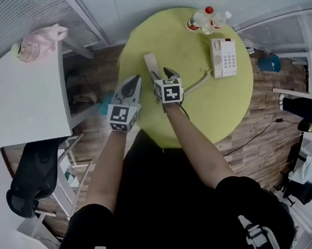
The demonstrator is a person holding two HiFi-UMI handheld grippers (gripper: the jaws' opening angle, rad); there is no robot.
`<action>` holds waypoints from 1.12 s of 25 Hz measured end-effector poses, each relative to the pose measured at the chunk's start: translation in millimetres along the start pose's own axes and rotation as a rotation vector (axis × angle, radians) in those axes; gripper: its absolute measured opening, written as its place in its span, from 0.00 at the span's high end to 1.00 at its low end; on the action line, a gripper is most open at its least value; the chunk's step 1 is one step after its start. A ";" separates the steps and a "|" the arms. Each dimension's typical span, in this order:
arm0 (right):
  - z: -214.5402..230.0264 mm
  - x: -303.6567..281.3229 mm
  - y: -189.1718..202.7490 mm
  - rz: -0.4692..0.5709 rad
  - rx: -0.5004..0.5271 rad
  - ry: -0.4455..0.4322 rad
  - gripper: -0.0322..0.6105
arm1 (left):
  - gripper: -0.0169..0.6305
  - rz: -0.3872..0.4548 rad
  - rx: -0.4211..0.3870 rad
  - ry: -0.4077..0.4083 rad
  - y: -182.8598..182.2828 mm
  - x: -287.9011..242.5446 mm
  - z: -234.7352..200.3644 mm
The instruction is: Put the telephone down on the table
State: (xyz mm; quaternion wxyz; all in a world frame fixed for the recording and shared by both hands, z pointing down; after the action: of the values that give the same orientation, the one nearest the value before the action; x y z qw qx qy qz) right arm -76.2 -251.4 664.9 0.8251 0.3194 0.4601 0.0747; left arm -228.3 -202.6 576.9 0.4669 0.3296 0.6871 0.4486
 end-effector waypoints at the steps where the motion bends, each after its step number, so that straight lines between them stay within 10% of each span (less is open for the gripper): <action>1: 0.0 8.4 -4.0 0.018 0.005 -0.004 0.58 | 0.96 0.000 -0.004 0.006 -3.0 0.2 2.2; 17: 23.8 203.6 -4.0 0.252 0.041 -0.108 0.62 | 0.96 0.013 -0.081 0.115 -66.0 24.3 94.4; 28: 5.6 350.1 -3.8 0.461 0.264 -0.203 0.92 | 0.96 0.066 -0.100 0.197 -113.2 72.8 201.0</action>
State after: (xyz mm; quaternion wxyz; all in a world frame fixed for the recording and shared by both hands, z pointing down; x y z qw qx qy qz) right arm 125.7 -110.9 415.7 0.7794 0.5261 0.2960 0.1677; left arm -68.9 -120.1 414.7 0.3980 0.2827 0.6950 0.5278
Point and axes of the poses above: the fingertips, and each gripper's own axes: x backward along the fingers, z to its right, y out of its underside, the point moved 8 cm from there along x, backward along the fingers, and after that the axes turned 14 degrees about -y, right-handed, at the moved point
